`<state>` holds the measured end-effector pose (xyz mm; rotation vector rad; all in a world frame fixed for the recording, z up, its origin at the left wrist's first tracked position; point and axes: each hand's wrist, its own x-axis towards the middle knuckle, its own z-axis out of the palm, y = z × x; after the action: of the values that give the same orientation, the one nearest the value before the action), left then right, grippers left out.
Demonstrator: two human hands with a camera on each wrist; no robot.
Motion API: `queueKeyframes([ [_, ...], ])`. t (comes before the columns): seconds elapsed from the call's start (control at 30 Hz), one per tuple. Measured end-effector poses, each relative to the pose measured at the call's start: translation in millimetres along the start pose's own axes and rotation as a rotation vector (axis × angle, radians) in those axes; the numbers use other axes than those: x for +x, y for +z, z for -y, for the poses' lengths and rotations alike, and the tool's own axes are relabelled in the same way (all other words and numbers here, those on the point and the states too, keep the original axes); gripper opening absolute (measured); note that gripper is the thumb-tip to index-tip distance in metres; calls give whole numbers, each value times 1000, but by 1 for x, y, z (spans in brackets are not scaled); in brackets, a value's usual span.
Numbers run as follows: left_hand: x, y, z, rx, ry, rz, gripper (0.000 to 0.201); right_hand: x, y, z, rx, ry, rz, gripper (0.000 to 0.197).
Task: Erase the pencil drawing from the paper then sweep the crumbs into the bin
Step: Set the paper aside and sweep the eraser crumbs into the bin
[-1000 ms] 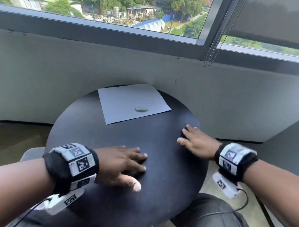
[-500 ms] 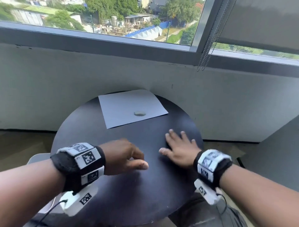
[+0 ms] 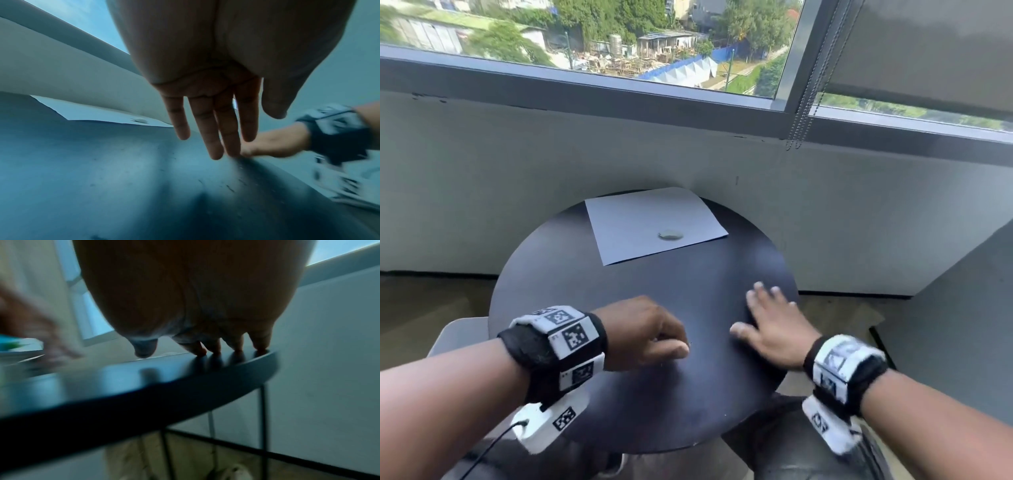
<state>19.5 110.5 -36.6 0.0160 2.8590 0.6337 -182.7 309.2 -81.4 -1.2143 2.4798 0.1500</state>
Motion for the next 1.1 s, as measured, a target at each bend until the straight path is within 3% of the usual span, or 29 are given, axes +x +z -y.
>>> queueKeyframes([
  [0.07, 4, -1, 10, 45, -121, -38, 47, -31, 9, 34, -24, -342, 58, 105],
  [0.1, 6, -1, 16, 83, -207, -15, 55, -43, 3, 48, 27, -479, 79, 93],
  [0.17, 4, 0, 24, 134, -332, 101, 72, -31, -12, 43, 173, -562, -29, 69],
  [0.23, 1, -1, 22, 159, -270, 206, 78, 8, -26, 13, 252, -275, -138, 68],
  [0.3, -2, -6, 13, 97, -180, 187, 75, 39, -34, -11, 131, 76, -99, 74],
  [0.37, 1, -8, 11, 47, -148, 61, 68, 45, -22, -8, 15, 129, -22, 85],
  [0.4, 5, -9, 14, 38, -140, -4, 64, 36, -14, 5, -21, 36, 9, 92],
  [0.47, 12, -7, 19, 56, -185, -55, 55, -4, 0, 40, -52, -320, 46, 103],
  [0.53, 15, 0, 23, 109, -287, 34, 69, -41, 4, 60, -2, -610, 99, 96],
  [0.57, 14, 4, 24, 133, -325, 109, 82, -45, 1, 56, 67, -650, 61, 90],
  [0.63, 8, 10, 24, 150, -305, 203, 120, -30, -6, 28, 247, -452, -78, 86],
  [0.7, 0, 11, 20, 123, -264, 210, 136, -10, -11, -6, 316, -74, -118, 86],
  [0.77, -9, 8, 16, 73, -264, 153, 108, -6, -1, -18, 205, 134, -34, 87],
  [0.83, -18, 8, 19, 105, -319, 98, 74, -13, 15, 0, 97, 148, -24, 86],
  [0.93, -32, 17, 26, 167, -397, 178, 68, -45, 32, 72, 90, 1, -18, 104],
  [1.0, -35, 22, 26, 171, -404, 182, 69, -73, 40, 118, 144, -213, 20, 112],
  [1.07, -37, 22, 25, 165, -406, 132, 65, -89, 34, 135, 258, -415, 109, 100],
  [1.1, -39, 22, 25, 162, -415, 110, 64, -86, 26, 130, 350, -431, 85, 94],
])
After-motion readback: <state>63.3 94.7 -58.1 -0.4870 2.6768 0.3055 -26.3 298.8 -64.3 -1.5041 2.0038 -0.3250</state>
